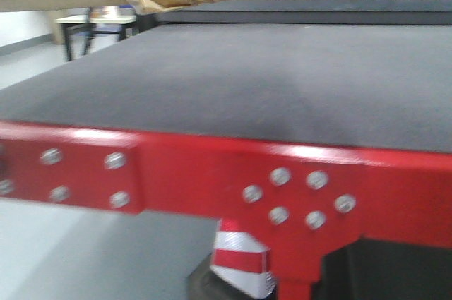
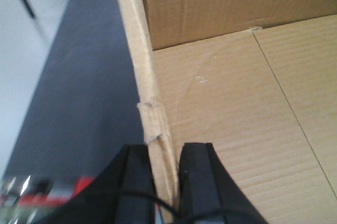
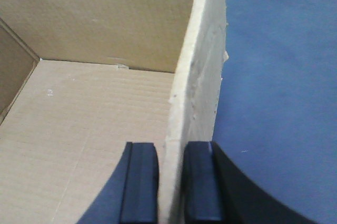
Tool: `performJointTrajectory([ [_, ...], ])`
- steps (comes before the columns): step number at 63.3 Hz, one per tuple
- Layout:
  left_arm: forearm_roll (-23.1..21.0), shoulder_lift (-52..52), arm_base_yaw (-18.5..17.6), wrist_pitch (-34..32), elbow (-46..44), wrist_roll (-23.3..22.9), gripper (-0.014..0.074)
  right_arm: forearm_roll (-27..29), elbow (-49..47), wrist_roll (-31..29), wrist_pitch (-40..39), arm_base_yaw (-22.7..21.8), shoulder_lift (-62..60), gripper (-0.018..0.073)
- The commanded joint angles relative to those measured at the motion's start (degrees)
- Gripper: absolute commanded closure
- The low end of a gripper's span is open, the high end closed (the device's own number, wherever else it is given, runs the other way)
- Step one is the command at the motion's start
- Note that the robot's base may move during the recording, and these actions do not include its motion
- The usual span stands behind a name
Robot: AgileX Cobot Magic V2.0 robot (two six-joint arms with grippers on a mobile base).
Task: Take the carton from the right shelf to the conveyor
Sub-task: 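Lower the carton onto the dark conveyor belt with both grippers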
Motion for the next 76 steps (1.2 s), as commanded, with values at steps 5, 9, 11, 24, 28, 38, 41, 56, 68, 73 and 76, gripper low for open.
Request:
performJointTrajectory([
  [5,7.37,-0.55,0.64,1.5,-0.27,0.87,0.0606,-3.09,-0.16,-0.48,-2.61,-0.7,-0.96,0.0629],
  [9,7.37,-0.55,0.64,1.5,-0.27,0.87,0.0606,-3.09,-0.16,-0.48,-2.61,-0.7,-0.96,0.0629],
  [11,7.37,-0.55,0.64,1.5,-0.27,0.87,0.0606,-3.09,-0.16,-0.48,-2.61,-0.7,-0.96,0.0629],
  [24,7.37,-0.55,0.64,1.5,-0.27,0.87,0.0606,-3.09,-0.16,-0.48,-2.61,-0.7,-0.96,0.0629],
  [28,7.37,-0.55,0.64,1.5,-0.27,0.87,0.0606,-3.09,-0.16,-0.48,-2.61,-0.7,-0.96,0.0629],
  [38,7.37,-0.55,0.64,0.0,-0.27,0.87,0.0606,-3.09,-0.16,-0.48,-2.61,-0.7,-0.96,0.0629],
  [41,7.37,-0.55,0.64,-0.68,-0.27,0.87,0.0606,-3.09,-0.16,-0.48,-2.61,-0.7,-0.96,0.0629],
  [56,7.37,-0.55,0.64,-2.91,-0.27,0.87,0.0606,-3.09,-0.16,-0.48,-2.61,-0.7,-0.96,0.0629],
  [68,7.37,-0.55,0.64,-2.91,-0.27,0.87,0.0606,-3.09,-0.16,-0.48,-2.61,-0.7,-0.96,0.0629],
  [73,7.37,-0.55,0.64,-2.91,-0.27,0.87,0.0606,-3.09,-0.16,-0.48,-2.61,-0.7,-0.96,0.0629],
  [76,7.37,-0.55,0.64,-2.91,-0.27,0.87,0.0606,-3.09,-0.16,-0.48,-2.61,-0.7,-0.96,0.0629],
])
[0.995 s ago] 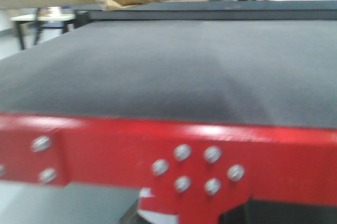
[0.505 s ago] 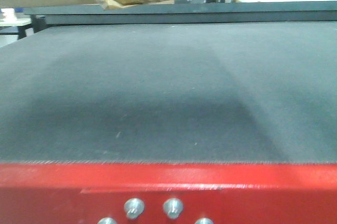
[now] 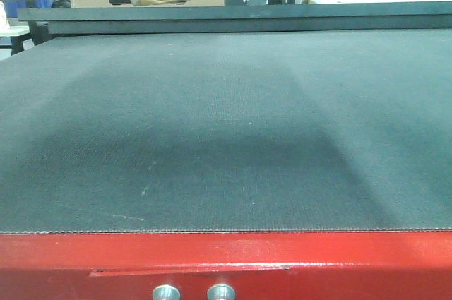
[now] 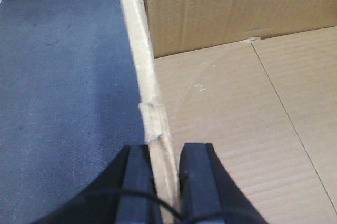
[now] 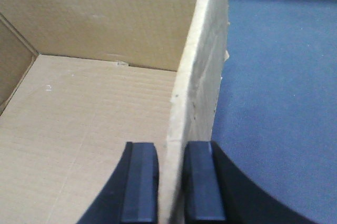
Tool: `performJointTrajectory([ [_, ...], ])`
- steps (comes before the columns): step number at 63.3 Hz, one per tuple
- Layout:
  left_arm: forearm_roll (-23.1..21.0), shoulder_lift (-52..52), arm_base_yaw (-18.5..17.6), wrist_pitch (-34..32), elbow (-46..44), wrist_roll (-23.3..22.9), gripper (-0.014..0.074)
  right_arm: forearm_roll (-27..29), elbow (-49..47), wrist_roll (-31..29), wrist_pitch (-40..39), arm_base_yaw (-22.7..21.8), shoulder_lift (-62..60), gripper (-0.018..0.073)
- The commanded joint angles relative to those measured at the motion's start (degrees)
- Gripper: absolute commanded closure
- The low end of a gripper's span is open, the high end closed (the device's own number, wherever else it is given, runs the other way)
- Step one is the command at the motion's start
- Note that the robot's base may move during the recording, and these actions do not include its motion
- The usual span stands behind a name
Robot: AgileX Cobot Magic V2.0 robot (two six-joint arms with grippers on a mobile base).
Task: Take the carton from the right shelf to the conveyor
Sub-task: 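Lower the carton onto the dark conveyor belt with both grippers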
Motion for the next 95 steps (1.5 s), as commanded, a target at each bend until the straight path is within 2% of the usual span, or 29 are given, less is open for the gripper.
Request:
performJointTrajectory([
  [1,6.52,-0.69,0.64,0.12,-0.27,0.87,0.0606,-2.76,-0.16,-0.48,-2.19,-0.7,-0.96,0.0629],
  [47,6.18,-0.69,0.64,-0.16,-0.27,0.87,0.0606,-2.58,-0.16,-0.48,-1.52,-0.7,-0.98,0.0629],
  [54,2.19,0.03,1.42,-0.55,-0.27,0.87,0.0606,-2.44,-0.16,-0.48,-1.15,-0.7,-0.71,0.0629],
  [62,-3.68,3.11,4.79,-3.15,-0.27,0.87,0.0606,-2.44,-0.16,-0.48,-0.6,-0.7,1.86,0.0629],
  [71,-6.35,8.02,8.35,-5.06,-0.27,0.87,0.0606,-2.44,-0.16,-0.48,-0.37,-0.7,6.73,0.0629],
  [78,-7.17,12.51,9.9,-6.04,-0.27,0.87,0.0606,-3.53,-0.16,-0.48,-1.0,-0.7,11.14,0.0629],
  [95,-7.17,21.4,9.9,-7.99,-0.27,0.87,0.0606,-6.03,-0.16,-0.48,-2.15,-0.7,20.19,0.0629],
])
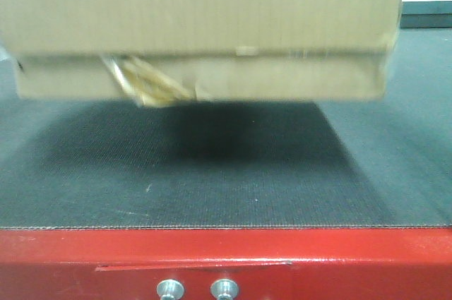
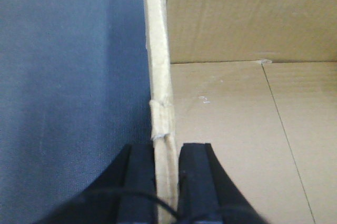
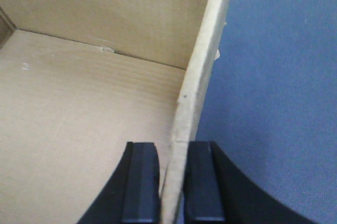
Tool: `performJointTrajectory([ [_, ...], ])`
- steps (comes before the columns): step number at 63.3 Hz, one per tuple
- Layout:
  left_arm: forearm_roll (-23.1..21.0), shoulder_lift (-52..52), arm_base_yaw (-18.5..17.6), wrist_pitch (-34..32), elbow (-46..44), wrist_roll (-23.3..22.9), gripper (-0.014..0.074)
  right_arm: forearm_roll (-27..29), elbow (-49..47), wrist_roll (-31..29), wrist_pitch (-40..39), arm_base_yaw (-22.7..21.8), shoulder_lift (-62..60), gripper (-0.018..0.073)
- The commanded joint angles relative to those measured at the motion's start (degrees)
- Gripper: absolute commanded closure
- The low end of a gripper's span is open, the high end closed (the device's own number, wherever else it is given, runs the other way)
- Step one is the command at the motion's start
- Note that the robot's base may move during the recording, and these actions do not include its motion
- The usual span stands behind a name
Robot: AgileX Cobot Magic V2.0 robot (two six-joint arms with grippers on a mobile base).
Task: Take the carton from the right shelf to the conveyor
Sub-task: 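Lower the carton onto the dark conveyor belt with both grippers, then open both grippers and release the carton walls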
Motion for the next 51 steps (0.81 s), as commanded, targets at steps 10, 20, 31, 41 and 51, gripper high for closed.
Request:
performJointTrajectory([
  [10,2.61,2.73,0.73,-1.4,-0.27,0.43,0.0531,-2.28,-0.16,-0.71,-2.47,-0.6,2.2,0.0475],
  [20,2.61,2.48,0.73,-1.63,-0.46,0.56,0.0197,-2.28,-0.27,-0.71,-3.64,-0.6,1.56,0.0054],
  [31,2.2,0.4,0.73,-0.58,-0.46,0.56,-0.0019,-2.28,-0.27,-0.71,-3.79,-0.6,-0.56,0.0003],
  [41,2.4,-4.51,0.73,0.48,-0.46,2.26,0.0024,-2.28,-0.27,-0.71,-3.74,-1.47,-4.75,0.0095],
  [51,4.75,-10.72,0.84,0.84,0.34,4.83,0.0173,-2.28,-0.15,-0.71,-0.87,-4.5,-10.4,0.0366],
])
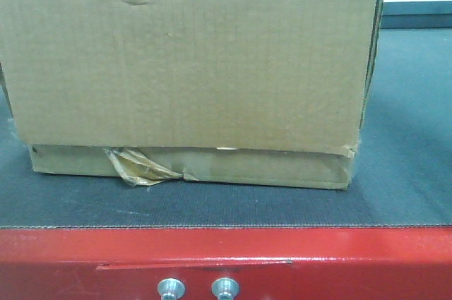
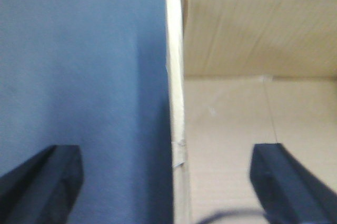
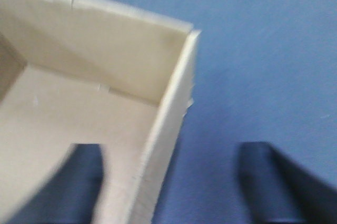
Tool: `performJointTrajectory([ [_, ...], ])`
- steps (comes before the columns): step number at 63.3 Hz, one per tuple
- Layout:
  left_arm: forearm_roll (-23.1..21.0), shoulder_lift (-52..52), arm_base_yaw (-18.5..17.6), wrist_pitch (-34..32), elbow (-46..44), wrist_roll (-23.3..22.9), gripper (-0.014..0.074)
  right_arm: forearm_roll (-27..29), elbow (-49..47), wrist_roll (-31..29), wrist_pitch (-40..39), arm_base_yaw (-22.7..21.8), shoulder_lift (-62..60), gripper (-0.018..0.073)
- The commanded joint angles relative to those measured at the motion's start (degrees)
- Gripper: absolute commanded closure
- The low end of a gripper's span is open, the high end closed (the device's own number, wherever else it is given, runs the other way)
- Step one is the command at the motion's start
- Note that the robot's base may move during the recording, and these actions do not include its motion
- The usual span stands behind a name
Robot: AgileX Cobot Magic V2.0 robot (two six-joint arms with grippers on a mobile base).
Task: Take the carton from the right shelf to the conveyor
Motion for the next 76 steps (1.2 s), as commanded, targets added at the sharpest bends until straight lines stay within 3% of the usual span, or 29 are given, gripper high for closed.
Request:
performJointTrajectory([
  [1,2.04,-4.55,0.27,-0.04,0.56,1.63,0.0198,-0.92,-0.04,-0.48,1.54,-2.17,-4.19,0.0399],
  [8,5.34,-9.56,0.27,-1.25,4.02,1.7,0.0426,-0.92,0.75,-0.48,4.07,-5.66,-7.96,0.0637],
  [14,6.11,-13.76,1.08,-4.0,8.66,1.7,0.0636,-1.04,4.32,-0.58,4.14,-8.17,-11.74,0.0632],
  [21,5.05,-18.89,3.26,-8.94,16.03,1.7,0.0587,-2.39,11.62,-0.58,1.74,-9.85,-16.88,0.0628],
  [41,-3.38,-35.43,12.81,-24.42,43.33,1.7,0.0596,-3.62,39.4,-0.58,-14.46,-9.96,-34.28,0.0628],
  [58,-3.43,-51.77,13.37,-37.12,63.06,1.7,0.0596,-3.93,58.14,-0.58,-28.97,-9.96,-50.8,0.0628],
  [76,-3.29,-66.36,13.37,-43.85,72.34,1.7,0.0596,-5.2,64.87,-1.06,-35.18,-9.96,-62.43,0.0628],
])
